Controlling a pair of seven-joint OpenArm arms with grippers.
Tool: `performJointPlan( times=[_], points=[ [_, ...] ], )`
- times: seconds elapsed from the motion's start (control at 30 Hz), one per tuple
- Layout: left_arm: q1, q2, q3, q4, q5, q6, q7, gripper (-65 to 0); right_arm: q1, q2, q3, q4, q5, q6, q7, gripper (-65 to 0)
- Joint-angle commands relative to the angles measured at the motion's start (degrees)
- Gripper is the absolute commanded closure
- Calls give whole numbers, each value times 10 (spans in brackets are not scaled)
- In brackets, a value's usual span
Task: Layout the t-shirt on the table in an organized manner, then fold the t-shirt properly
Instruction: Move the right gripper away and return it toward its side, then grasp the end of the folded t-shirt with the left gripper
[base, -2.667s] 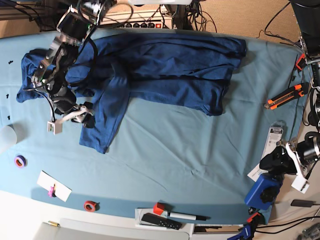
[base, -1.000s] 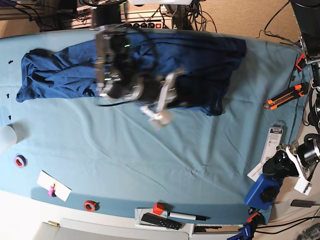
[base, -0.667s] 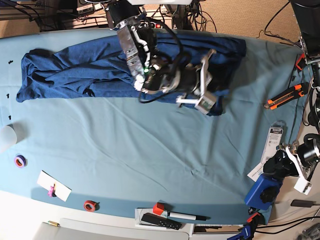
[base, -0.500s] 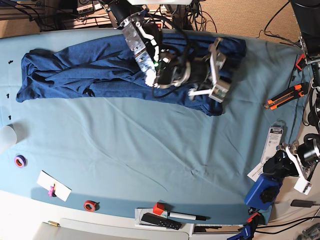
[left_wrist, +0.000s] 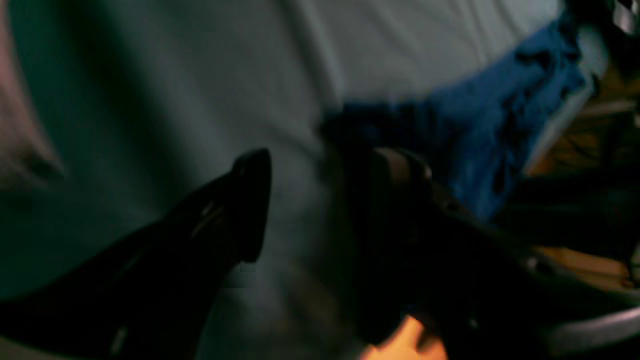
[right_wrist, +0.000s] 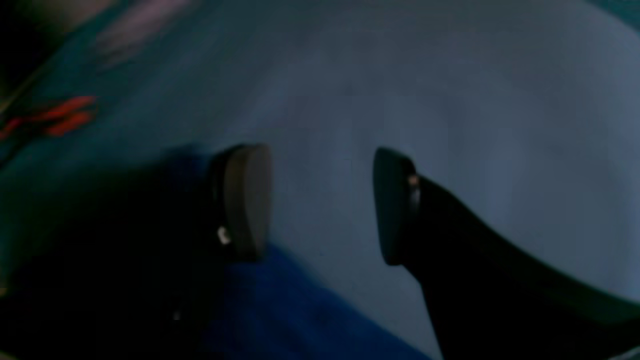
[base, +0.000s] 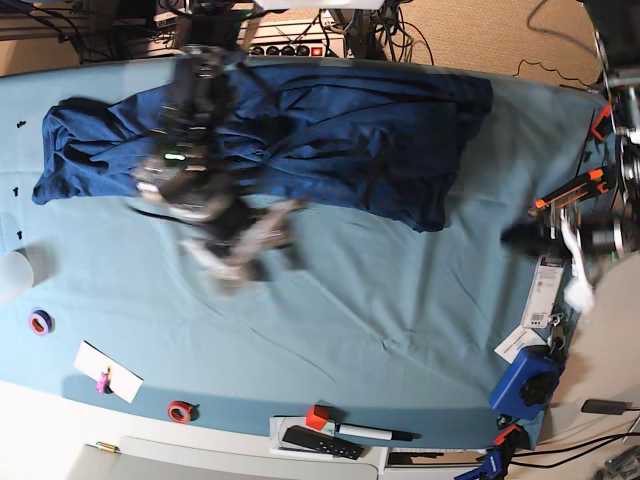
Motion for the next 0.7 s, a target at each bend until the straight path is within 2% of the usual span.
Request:
performJointPlan(
  times=[0.0, 0.07, 0.17, 0.33, 0.47, 0.67],
  points=[
    [10, -11, -4, 7, -28, 2, -4, -329, 8, -1, 41, 11, 19, 18, 10, -317],
    [50, -10, -4, 7, -48, 2, -6, -368, 8, 8, 134, 11, 73, 38, -3, -317],
    [93, -5, -4, 7, -50, -3, -11, -444, 8, 35, 245, 11, 169, 50, -31, -317],
    [135, 11, -4, 7, -10, 13, -37, -451, 8, 88, 374, 11, 243, 52, -46, -317],
    [144, 51, -3, 7, 39, 24, -51, -451, 8, 116, 427, 11, 264, 52, -55, -317],
    [144, 109, 9, 7, 90, 30, -60, -451, 8, 132, 440, 11, 265, 52, -57, -317]
  ],
)
